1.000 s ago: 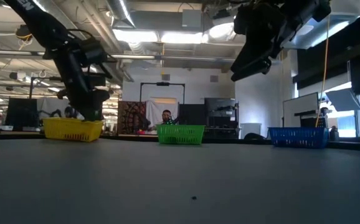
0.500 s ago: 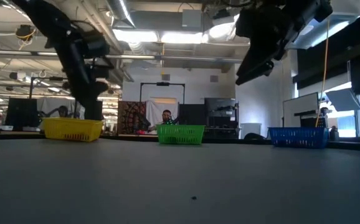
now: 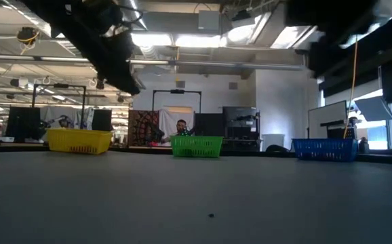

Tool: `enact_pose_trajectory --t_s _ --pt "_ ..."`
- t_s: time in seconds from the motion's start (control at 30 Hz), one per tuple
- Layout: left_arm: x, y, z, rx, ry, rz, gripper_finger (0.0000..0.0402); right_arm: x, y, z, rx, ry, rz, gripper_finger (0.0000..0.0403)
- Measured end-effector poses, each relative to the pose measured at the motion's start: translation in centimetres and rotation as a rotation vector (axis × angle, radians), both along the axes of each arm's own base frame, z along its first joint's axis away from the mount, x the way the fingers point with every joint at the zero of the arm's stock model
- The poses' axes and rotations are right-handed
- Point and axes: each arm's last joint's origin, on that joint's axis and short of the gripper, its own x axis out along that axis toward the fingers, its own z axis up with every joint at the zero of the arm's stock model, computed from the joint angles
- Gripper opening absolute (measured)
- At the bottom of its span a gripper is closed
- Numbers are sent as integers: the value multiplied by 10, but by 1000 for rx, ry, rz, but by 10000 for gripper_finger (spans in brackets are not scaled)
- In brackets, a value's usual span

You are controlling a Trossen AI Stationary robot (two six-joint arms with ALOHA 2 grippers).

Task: Sort produce into baskets
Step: Put the brown mushroom into the blue basket

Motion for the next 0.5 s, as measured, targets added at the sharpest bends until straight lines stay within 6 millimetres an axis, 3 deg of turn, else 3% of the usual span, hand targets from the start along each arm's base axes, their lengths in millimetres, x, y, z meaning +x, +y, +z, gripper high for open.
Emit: enact_pose_trajectory --t_s 0.23,0.5 --pt "17 -18 7 47 -92 -108 164 -26 62 -17 122 253 26 209" --pt "26 -22 18 94 -214 -130 164 -68 128 -49 107 549 109 209"
